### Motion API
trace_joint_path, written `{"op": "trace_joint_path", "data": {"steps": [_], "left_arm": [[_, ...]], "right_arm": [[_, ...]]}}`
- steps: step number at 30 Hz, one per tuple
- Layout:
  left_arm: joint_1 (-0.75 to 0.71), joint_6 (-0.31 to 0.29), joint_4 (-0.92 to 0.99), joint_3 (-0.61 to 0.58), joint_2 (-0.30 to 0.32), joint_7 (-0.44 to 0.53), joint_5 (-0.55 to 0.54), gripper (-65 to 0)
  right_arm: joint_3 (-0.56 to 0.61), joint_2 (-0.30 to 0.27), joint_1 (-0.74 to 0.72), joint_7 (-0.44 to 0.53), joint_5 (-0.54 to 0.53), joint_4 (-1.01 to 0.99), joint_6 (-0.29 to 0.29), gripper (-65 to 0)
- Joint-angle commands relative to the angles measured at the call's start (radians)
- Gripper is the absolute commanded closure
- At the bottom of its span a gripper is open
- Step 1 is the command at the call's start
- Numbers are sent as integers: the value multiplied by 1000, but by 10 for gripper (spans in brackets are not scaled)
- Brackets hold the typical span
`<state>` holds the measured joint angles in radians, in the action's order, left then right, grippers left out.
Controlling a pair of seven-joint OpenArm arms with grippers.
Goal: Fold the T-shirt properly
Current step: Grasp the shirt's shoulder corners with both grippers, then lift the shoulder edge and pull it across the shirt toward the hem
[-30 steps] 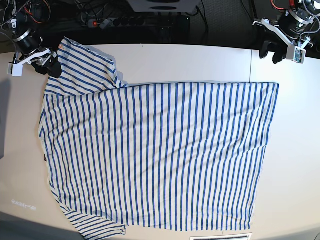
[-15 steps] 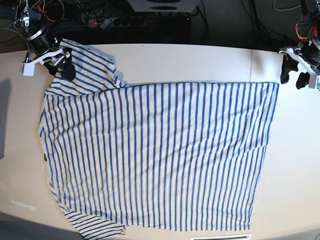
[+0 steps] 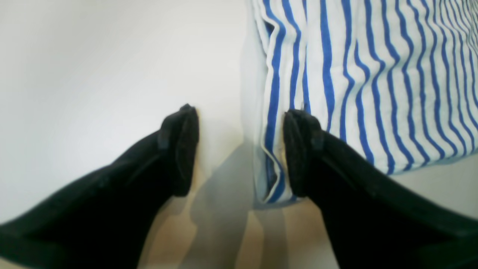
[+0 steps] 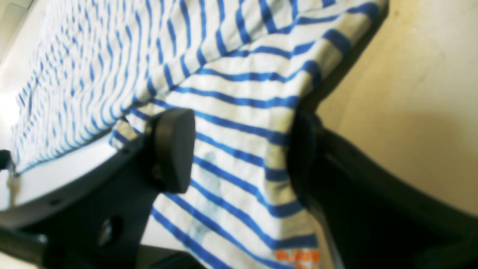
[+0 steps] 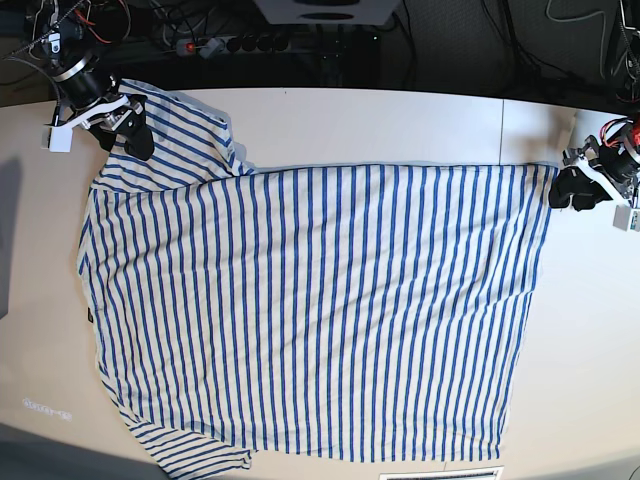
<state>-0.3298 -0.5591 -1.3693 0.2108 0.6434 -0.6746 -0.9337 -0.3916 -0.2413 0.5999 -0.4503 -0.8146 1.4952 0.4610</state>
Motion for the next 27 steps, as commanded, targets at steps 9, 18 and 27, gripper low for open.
{"op": "trace_joint_path", "data": {"steps": [9, 18, 27], "left_arm": [[0, -82, -3, -62, 19, -119, -97, -394], [32, -80, -3, -152, -29, -119, -31, -393], [39, -80, -3, -152, -31, -76, -14, -73]], "right_arm": [[22, 9, 29, -188, 123, -27, -1, -392], [22, 9, 29, -214, 111, -27, -1, -390], [22, 9, 23, -238, 82, -26, -1, 0]]}}
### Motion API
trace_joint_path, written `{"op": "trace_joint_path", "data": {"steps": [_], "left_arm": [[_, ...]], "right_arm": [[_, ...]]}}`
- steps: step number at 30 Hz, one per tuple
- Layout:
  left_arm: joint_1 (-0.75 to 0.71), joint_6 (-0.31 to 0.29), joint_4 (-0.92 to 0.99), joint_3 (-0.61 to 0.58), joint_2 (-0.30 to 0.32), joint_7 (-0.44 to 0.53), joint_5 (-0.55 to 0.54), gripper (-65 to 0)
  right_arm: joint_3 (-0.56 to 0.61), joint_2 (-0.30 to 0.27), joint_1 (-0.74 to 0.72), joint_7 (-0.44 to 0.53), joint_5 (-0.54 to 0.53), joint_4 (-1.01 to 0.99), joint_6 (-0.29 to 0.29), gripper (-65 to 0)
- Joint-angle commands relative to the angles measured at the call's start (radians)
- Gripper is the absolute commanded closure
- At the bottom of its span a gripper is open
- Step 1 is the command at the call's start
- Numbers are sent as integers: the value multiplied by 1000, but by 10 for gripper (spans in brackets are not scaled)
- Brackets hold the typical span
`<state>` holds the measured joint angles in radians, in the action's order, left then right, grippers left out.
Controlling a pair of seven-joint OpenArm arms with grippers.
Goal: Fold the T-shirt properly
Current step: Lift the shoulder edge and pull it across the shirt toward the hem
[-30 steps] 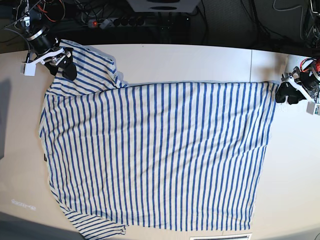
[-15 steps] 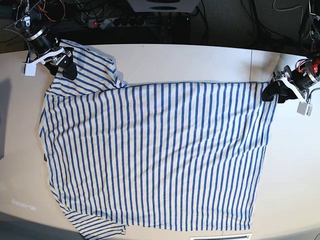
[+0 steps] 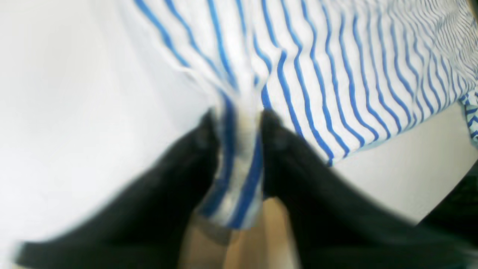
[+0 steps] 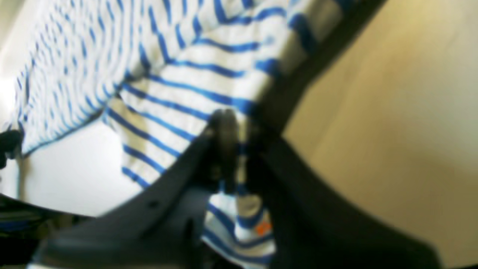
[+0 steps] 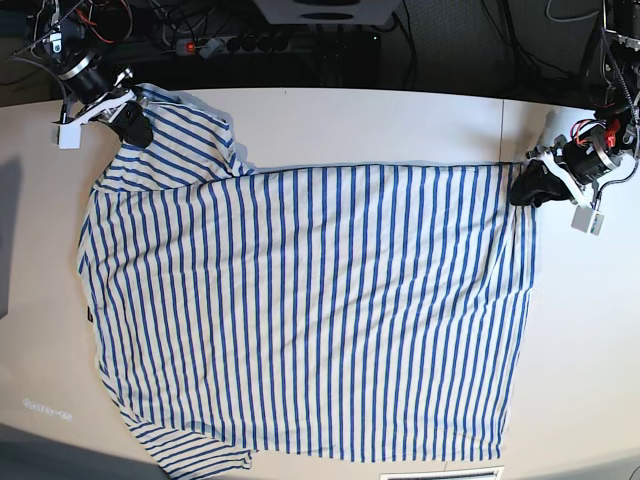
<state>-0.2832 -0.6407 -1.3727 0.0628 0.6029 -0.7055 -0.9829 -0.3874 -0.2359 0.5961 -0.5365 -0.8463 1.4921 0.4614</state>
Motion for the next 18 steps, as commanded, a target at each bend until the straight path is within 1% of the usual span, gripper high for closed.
{"op": "trace_joint_path", "data": {"steps": [1, 4, 6, 10, 13, 16, 18], "left_arm": [[-7, 0, 0, -4, 10, -31, 47, -9], [3, -5, 0, -3, 10, -17, 84, 0], [16, -57, 0, -2, 13, -17, 80, 0], [50, -57, -3, 0, 35, -26, 16, 0], [69, -57, -3, 39, 54, -66, -17, 0], [70, -57, -6, 114, 71, -103, -91, 0], [70, -57, -11, 161, 83, -130, -127, 0]], "right_arm": [[17, 3, 26, -152, 115, -23, -2, 0], [14, 3, 25, -148, 135, -21, -2, 0], [10, 3, 25, -146, 135, -10, -2, 0], [-19, -5, 29, -165, 128, 52, -1, 0], [-53, -36, 47, -191, 103, 118, 7, 0], [-98, -79, 53, -205, 75, 179, 37, 0], [-127, -113, 53, -205, 74, 203, 37, 0]]}}
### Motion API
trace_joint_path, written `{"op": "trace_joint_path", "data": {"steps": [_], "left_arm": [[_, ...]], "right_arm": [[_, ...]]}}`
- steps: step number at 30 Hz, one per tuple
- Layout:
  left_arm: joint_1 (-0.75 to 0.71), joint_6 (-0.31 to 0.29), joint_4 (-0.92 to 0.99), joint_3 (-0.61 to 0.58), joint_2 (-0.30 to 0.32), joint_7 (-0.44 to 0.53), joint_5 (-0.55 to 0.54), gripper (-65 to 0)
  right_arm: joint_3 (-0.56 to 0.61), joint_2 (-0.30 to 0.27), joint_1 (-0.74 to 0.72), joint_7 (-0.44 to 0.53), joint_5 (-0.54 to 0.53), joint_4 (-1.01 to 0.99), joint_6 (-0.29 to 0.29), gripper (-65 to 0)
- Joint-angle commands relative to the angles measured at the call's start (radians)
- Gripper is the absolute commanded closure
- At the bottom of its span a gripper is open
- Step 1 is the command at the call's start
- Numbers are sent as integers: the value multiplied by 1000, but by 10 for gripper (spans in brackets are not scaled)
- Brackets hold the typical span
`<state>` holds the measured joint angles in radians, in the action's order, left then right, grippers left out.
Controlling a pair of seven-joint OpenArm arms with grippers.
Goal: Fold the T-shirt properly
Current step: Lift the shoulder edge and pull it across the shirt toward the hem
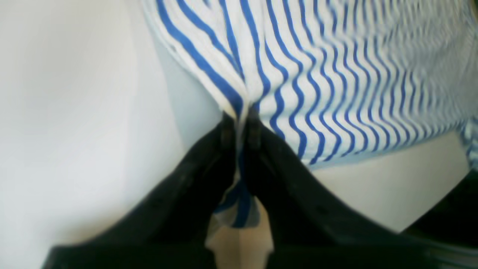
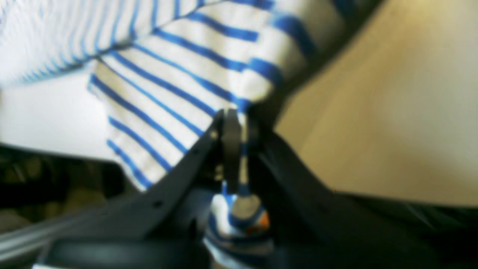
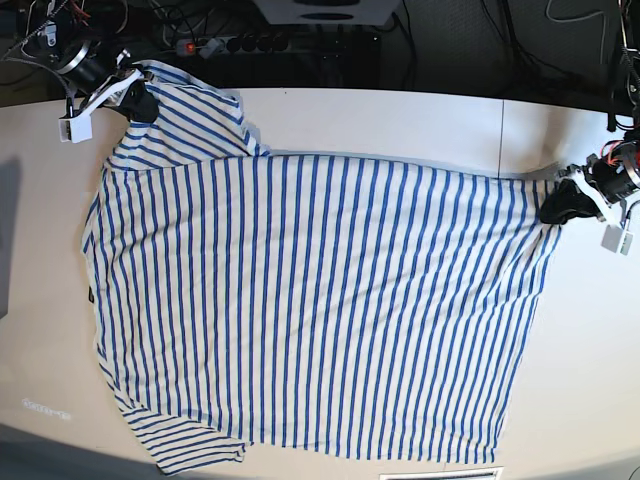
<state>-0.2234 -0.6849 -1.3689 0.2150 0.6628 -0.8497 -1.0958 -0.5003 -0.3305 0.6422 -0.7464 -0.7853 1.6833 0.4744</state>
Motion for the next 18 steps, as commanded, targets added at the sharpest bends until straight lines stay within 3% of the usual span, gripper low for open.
{"op": "trace_joint_path", "data": {"steps": [1, 7, 18], "left_arm": [[10, -13, -18, 24, 34, 7, -28, 0], [14, -13, -72, 44, 91, -1, -76, 0], [74, -13, -153, 41, 104, 5, -42, 0]], "right_arm": [[-26, -35, 7, 5, 6, 21, 24, 0], [-72, -117, -5, 2, -50, 60, 51, 0], [-71, -229, -158, -11, -53, 71, 54, 0]]}}
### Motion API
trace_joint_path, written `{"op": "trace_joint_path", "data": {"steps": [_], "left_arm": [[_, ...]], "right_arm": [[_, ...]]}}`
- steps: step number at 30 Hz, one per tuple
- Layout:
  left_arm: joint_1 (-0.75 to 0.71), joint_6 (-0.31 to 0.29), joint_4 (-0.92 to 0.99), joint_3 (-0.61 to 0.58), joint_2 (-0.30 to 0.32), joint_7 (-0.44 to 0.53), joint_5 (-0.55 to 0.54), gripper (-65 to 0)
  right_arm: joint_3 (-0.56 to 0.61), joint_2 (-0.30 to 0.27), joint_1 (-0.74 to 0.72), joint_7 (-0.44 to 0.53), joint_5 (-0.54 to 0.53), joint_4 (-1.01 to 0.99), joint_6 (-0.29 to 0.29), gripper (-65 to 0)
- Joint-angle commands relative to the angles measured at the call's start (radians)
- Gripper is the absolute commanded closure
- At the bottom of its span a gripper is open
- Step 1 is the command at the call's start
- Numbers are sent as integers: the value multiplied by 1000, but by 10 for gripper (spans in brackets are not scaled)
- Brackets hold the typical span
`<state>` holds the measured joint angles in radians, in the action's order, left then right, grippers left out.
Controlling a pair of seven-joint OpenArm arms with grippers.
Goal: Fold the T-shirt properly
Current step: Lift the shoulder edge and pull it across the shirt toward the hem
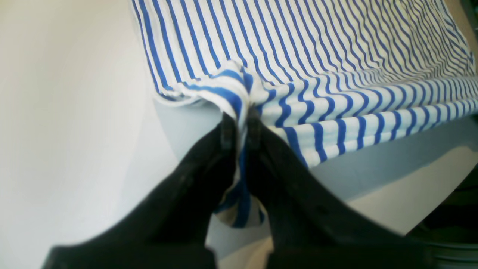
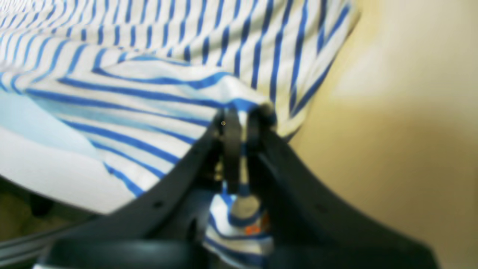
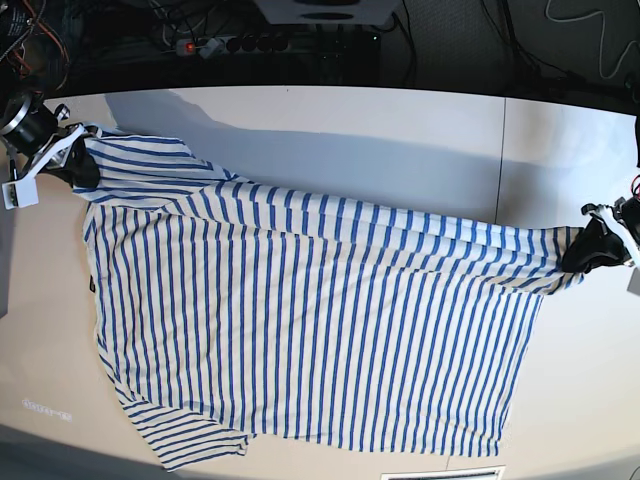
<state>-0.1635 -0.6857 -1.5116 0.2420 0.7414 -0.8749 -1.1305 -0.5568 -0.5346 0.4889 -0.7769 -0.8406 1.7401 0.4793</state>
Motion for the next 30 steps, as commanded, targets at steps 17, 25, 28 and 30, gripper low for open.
{"op": "trace_joint_path", "data": {"steps": [17, 25, 28, 30], "left_arm": [[282, -12, 157, -249, -6, 109, 210, 0], [424, -12, 312, -332, -38, 141, 259, 0], [461, -12, 375, -334, -53, 179, 273, 0], [481, -12, 417, -333, -61, 208, 291, 0]], "right_arm": [[246, -197, -348, 26, 91, -111, 51, 0], [484, -196, -649, 29, 154, -306, 52, 0], [574, -194, -742, 29, 167, -381, 52, 0], [634, -194, -796, 33, 184, -424, 51, 0]]}}
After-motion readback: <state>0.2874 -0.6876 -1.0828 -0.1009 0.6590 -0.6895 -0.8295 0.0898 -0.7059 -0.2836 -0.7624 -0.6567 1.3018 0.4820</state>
